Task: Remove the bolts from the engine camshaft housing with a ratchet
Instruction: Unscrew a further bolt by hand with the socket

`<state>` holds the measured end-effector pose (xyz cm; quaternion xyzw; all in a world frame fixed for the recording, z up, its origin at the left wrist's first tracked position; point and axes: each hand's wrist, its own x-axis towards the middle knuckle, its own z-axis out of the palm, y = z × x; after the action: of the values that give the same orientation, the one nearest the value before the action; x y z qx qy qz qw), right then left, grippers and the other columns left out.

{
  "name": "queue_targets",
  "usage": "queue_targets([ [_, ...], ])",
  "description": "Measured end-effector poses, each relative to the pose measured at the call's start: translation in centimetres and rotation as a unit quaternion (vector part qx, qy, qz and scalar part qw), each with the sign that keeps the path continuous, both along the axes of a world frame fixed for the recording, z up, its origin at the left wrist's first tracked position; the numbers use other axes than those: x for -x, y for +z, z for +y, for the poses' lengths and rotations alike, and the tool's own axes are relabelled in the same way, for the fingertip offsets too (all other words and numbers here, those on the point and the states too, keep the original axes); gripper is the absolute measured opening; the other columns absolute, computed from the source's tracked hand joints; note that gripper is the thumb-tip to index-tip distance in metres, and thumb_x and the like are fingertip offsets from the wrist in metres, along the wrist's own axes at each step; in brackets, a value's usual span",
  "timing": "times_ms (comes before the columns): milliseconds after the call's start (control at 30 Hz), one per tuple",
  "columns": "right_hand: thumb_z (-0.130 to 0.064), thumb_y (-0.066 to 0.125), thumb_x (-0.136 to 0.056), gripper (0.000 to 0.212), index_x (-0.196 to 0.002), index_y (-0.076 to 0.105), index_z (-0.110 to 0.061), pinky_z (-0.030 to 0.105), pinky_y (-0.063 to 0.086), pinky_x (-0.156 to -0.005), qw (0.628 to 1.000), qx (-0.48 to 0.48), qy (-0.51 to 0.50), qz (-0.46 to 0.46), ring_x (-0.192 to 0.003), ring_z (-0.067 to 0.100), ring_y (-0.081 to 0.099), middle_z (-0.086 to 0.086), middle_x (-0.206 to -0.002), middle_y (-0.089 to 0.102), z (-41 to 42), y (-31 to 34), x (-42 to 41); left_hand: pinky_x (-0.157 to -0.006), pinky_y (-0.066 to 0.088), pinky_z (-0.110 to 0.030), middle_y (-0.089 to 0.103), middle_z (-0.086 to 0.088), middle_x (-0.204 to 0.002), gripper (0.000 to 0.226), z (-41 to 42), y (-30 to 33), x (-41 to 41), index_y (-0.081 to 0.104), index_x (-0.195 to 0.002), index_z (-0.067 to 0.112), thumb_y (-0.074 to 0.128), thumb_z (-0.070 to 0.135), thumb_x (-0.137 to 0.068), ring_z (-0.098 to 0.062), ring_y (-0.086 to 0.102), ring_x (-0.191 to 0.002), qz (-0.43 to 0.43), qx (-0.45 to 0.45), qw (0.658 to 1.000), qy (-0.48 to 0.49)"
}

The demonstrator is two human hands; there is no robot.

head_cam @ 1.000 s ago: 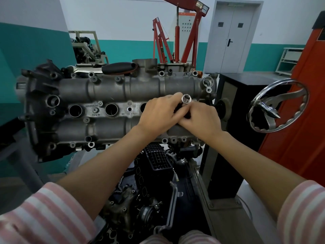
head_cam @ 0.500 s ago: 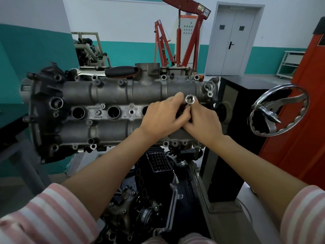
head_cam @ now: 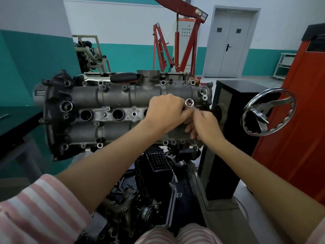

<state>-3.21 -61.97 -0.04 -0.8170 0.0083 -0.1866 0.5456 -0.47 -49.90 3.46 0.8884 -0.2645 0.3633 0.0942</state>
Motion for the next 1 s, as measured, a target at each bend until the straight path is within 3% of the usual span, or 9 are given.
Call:
queue_targets([
  [67,-0.034,0.032,-0.097,0.044,-0.075,0.06,-0.008,0.019,0.041,-0.041,0.974,-0.167,0.075,0.131,-0.045,0.014,0.057,0.004,-0.056,0.065,0.6,1.2,0.2,-0.044,0.012,-0.024,0.025,0.009,-0.047,0.047,0.0,0.3,1.1,0.027,-0.05,0.019,0.036,0.044,-0.089,-0.016,0.033,-0.049,-0.027,0.007,1.0,0.005],
  [167,-0.028,0.041,-0.096,0.029,-0.079,0.059,-0.012,0.022,0.05,-0.056,0.891,-0.368,0.181,0.195,-0.064,0.013,0.058,0.002,-0.067,0.062,1.2,2.9,0.1,-0.045,0.01,-0.023,0.022,0.01,-0.046,0.041,0.5,0.5,2.6,0.04,-0.058,0.02,0.036,0.044,-0.09,-0.017,0.034,-0.047,-0.064,-0.008,0.998,-0.009],
  [367,-0.004,0.03,-0.095,0.055,-0.049,0.058,0.006,0.02,0.046,-0.035,0.818,-0.459,0.217,0.269,-0.038,0.016,0.058,0.01,-0.047,0.056,3.0,5.3,0.7,-0.044,0.011,-0.025,0.035,0.006,-0.049,0.044,1.7,0.4,3.9,0.035,-0.057,0.019,0.048,0.041,-0.093,-0.018,0.036,-0.049,-0.036,0.049,0.997,-0.047],
  [500,-0.002,0.03,-0.097,0.032,-0.068,0.044,-0.003,0.014,0.036,-0.027,0.877,-0.393,0.129,0.245,-0.051,0.019,0.046,0.011,-0.062,0.044,3.5,5.7,0.3,-0.046,0.009,-0.016,0.05,0.0,-0.046,0.037,2.5,0.1,5.0,0.05,-0.058,0.015,0.051,0.037,-0.088,-0.017,0.037,-0.041,-0.081,0.042,0.985,-0.146],
  [600,-0.003,0.033,-0.097,0.03,-0.069,0.04,-0.009,0.013,0.035,-0.028,0.894,-0.375,0.086,0.231,-0.037,0.012,0.048,0.006,-0.066,0.04,3.6,5.2,0.4,-0.041,0.026,-0.019,0.053,0.004,-0.054,0.033,3.7,-0.7,5.1,0.045,-0.065,0.016,0.044,0.041,-0.086,-0.015,0.044,-0.043,-0.044,0.016,0.971,-0.233],
  [667,-0.003,0.031,-0.097,0.032,-0.066,0.04,-0.01,0.011,0.033,-0.032,0.838,-0.481,0.124,0.228,-0.025,0.007,0.04,0.004,-0.056,0.039,3.0,4.9,0.5,-0.046,0.039,-0.026,0.047,0.013,-0.064,0.021,4.6,-1.7,4.5,0.045,-0.077,0.019,0.051,0.035,-0.088,-0.011,0.047,-0.051,0.012,0.004,0.971,-0.239],
  [733,-0.009,0.028,-0.098,0.037,-0.063,0.04,-0.01,0.013,0.028,-0.029,0.704,-0.64,0.171,0.255,-0.022,0.006,0.031,-0.001,-0.041,0.033,2.3,4.6,0.7,-0.057,0.043,-0.026,0.049,0.014,-0.071,0.011,5.4,-2.7,3.6,0.049,-0.09,0.018,0.057,0.026,-0.09,-0.008,0.049,-0.061,0.13,0.061,0.967,-0.209],
  [833,-0.024,0.03,-0.101,0.04,-0.066,0.041,-0.007,0.013,0.022,-0.025,0.683,-0.643,0.201,0.284,-0.022,0.006,0.028,-0.004,-0.039,0.028,1.8,3.8,1.1,-0.073,0.051,-0.031,0.062,0.002,-0.084,0.005,5.2,-2.8,2.5,0.053,-0.097,0.013,0.05,0.016,-0.094,-0.014,0.061,-0.077,0.314,0.278,0.893,-0.162],
  [1000,-0.032,0.033,-0.099,0.039,-0.07,0.044,-0.008,0.012,0.02,-0.024,0.731,-0.561,0.254,0.294,-0.022,0.003,0.028,-0.006,-0.036,0.029,1.4,3.9,2.1,-0.065,0.053,-0.024,0.065,-0.012,-0.088,0.028,2.7,-0.6,2.1,0.059,-0.089,0.005,0.037,0.02,-0.1,-0.018,0.063,-0.079,0.557,0.46,0.682,-0.117],
])
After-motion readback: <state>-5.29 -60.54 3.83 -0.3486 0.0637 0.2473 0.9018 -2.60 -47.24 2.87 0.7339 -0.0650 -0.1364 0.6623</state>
